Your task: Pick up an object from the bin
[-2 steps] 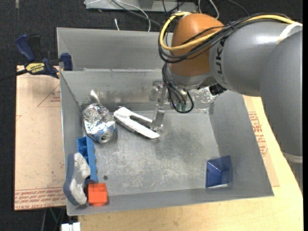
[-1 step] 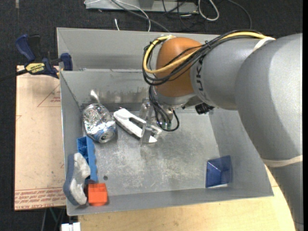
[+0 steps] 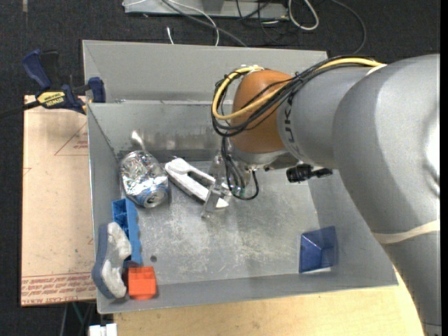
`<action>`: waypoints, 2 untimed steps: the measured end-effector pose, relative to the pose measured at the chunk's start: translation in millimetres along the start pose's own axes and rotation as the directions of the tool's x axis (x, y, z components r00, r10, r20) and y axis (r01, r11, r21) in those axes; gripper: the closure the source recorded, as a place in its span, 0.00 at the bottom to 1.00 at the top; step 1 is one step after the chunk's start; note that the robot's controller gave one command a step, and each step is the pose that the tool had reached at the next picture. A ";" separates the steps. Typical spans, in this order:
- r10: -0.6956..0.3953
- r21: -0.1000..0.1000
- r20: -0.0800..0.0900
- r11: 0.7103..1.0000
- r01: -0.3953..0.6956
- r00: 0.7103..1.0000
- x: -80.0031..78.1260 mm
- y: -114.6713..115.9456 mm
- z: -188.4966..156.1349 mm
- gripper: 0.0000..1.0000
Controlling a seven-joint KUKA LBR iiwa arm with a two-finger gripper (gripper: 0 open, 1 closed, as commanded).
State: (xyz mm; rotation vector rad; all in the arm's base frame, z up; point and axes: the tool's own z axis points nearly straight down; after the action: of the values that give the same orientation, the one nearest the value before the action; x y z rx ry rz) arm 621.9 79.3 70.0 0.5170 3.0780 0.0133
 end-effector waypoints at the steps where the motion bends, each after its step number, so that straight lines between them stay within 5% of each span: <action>1: -0.086 0.005 -0.019 0.996 0.086 0.996 18.6 21.2 -1.7 1.00; 2: -0.086 0.005 -0.019 0.996 0.086 0.996 18.6 21.2 -1.7 1.00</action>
Offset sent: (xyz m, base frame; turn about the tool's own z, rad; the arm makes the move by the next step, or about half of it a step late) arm 0.0000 0.0000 0.0000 0.0000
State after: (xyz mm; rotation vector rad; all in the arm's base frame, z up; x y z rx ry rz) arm 611.2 105.4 71.6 0.3869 3.1160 0.0079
